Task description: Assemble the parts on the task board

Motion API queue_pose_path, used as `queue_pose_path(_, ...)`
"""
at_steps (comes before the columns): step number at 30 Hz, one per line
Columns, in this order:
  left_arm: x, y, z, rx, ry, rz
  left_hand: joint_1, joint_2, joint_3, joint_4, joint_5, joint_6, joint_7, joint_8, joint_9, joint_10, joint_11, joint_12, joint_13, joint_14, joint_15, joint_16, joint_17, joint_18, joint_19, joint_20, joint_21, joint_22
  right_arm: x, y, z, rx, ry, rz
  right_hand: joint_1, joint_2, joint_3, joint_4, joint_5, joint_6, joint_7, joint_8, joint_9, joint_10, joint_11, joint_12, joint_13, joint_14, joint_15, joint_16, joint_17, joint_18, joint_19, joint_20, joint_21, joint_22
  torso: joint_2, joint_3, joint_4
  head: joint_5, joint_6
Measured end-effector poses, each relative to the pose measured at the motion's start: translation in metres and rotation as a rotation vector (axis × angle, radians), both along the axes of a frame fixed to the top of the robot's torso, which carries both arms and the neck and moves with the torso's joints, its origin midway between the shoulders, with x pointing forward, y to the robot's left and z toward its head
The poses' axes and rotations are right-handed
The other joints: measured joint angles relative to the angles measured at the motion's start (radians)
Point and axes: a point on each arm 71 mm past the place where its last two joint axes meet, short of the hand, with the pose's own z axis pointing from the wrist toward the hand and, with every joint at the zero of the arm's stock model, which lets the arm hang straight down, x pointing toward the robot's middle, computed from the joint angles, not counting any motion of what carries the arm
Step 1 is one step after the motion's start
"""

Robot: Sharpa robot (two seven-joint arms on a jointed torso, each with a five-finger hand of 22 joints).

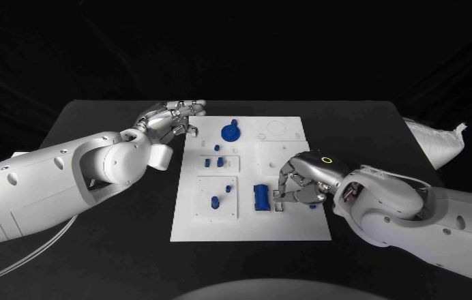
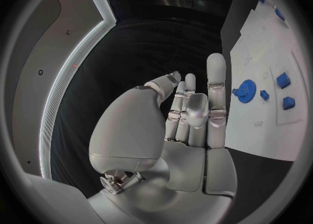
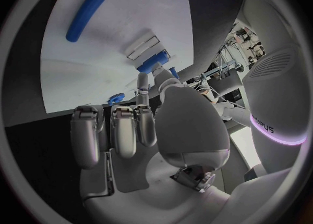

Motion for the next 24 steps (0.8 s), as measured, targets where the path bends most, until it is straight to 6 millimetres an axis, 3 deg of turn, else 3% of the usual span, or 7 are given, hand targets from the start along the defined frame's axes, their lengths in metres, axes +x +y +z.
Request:
queue_pose_path(2, 0.0, 0.0, 0.0, 0.0, 0.0, 0.0, 0.0, 0.0, 0.0, 0.0, 0.0, 0.0, 0.0, 0.0, 0.0, 0.0, 0.0, 0.0, 0.0, 0.0, 0.0, 0.0, 0.0, 0.0, 0.0, 0.0, 0.0, 0.0, -0.001, 0.002, -0.004, 0.006, 0.024, -0.03, 0.002, 0.018, -0.021, 0.021, 0.0, -0.021, -0.002, 0.037, 0.028, 0.0, 0.0, 0.003, 0.0, 0.0, 0.0, 0.0, 0.0, 0.0, 0.0, 0.0, 0.0, 0.0, 0.0, 0.0, 0.0003, 0.001, 0.0)
queue_pose_path(5, 0.0, 0.0, 0.0, 0.001, 0.0, 0.001, 0.0, 0.0, 0.0, 0.0, 0.0, 0.0, 0.0, 0.0, 0.0, 0.0, 0.0, 0.0, 0.0, 0.0, 0.0, 0.0, 0.0, 0.0, 0.0, 0.0, 0.0, 0.0, -0.002, 0.004, -0.009, 0.012, 0.048, -0.062, 0.009, 0.025, -0.051, 0.043, 0.0, -0.047, -0.005, 0.083, 0.063, 0.0, 0.0, 0.01, 0.0, 0.0, 0.0, 0.0, 0.0, 0.0, 0.0, 0.0, 0.005, 0.0, 0.0, 0.0, 0.0003, 0.002, -0.002)
queue_pose_path(10, 0.0, 0.001, 0.0, 0.001, 0.0, 0.001, 0.0, 0.0, 0.0, 0.0, 0.0, 0.0, 0.0, 0.0, 0.0, 0.0, 0.0, 0.0, 0.0, 0.0, 0.0, 0.0, 0.0, 0.0, 0.0, 0.0, 0.0, 0.0, -0.002, 0.007, -0.014, 0.017, 0.076, -0.102, 0.014, 0.029, -0.086, 0.067, 0.0, -0.069, -0.009, 0.132, 0.098, 0.002, -0.005, 0.018, 0.0, 0.0, -0.007, 0.012, 0.0, 0.0, 0.0, -0.007, 0.007, 0.0, 0.0, 0.0004, 0.0006, 0.004, -0.004)
queue_pose_path(15, 0.0, 0.001, 0.0, 0.001, 0.0, 0.001, 0.0, 0.0, 0.0, 0.0, 0.0, 0.0, 0.0, 0.0, 0.0, 0.0, 0.0, 0.0, 0.0, 0.0, 0.0, 0.0, 0.0, 0.0, 0.0, 0.0, 0.0, 0.0, -0.001, 0.011, -0.017, 0.018, 0.093, -0.125, 0.018, 0.033, -0.112, 0.084, 0.0, -0.081, -0.014, 0.16, 0.117, 0.0, -0.007, 0.023, 0.0, 0.0, -0.007, 0.016, 0.0, 0.0, 0.0, -0.007, 0.012, 0.0, 0.0, 0.0006, 0.0004, 0.006, -0.005)
queue_pose_path(24, 0.0, 0.001, 0.0, 0.003, -0.001, 0.001, 0.0, 0.0, 0.0, 0.0, 0.0, 0.0, 0.0, 0.0, 0.0, 0.0, 0.0, 0.0, 0.0, 0.0, 0.0, 0.0, 0.0, 0.0, 0.0, 0.0, 0.0, 0.0, 0.0, 0.01, -0.019, 0.013, 0.101, -0.153, 0.022, 0.037, -0.137, 0.096, 0.0, -0.091, -0.011, 0.175, 0.131, 0.0, -0.007, 0.027, 0.0, 0.0, -0.007, 0.02, 0.0, 0.0, 0.0, -0.007, 0.015, 0.0, 0.0, 0.0008, 0.0002, 0.01, -0.009)
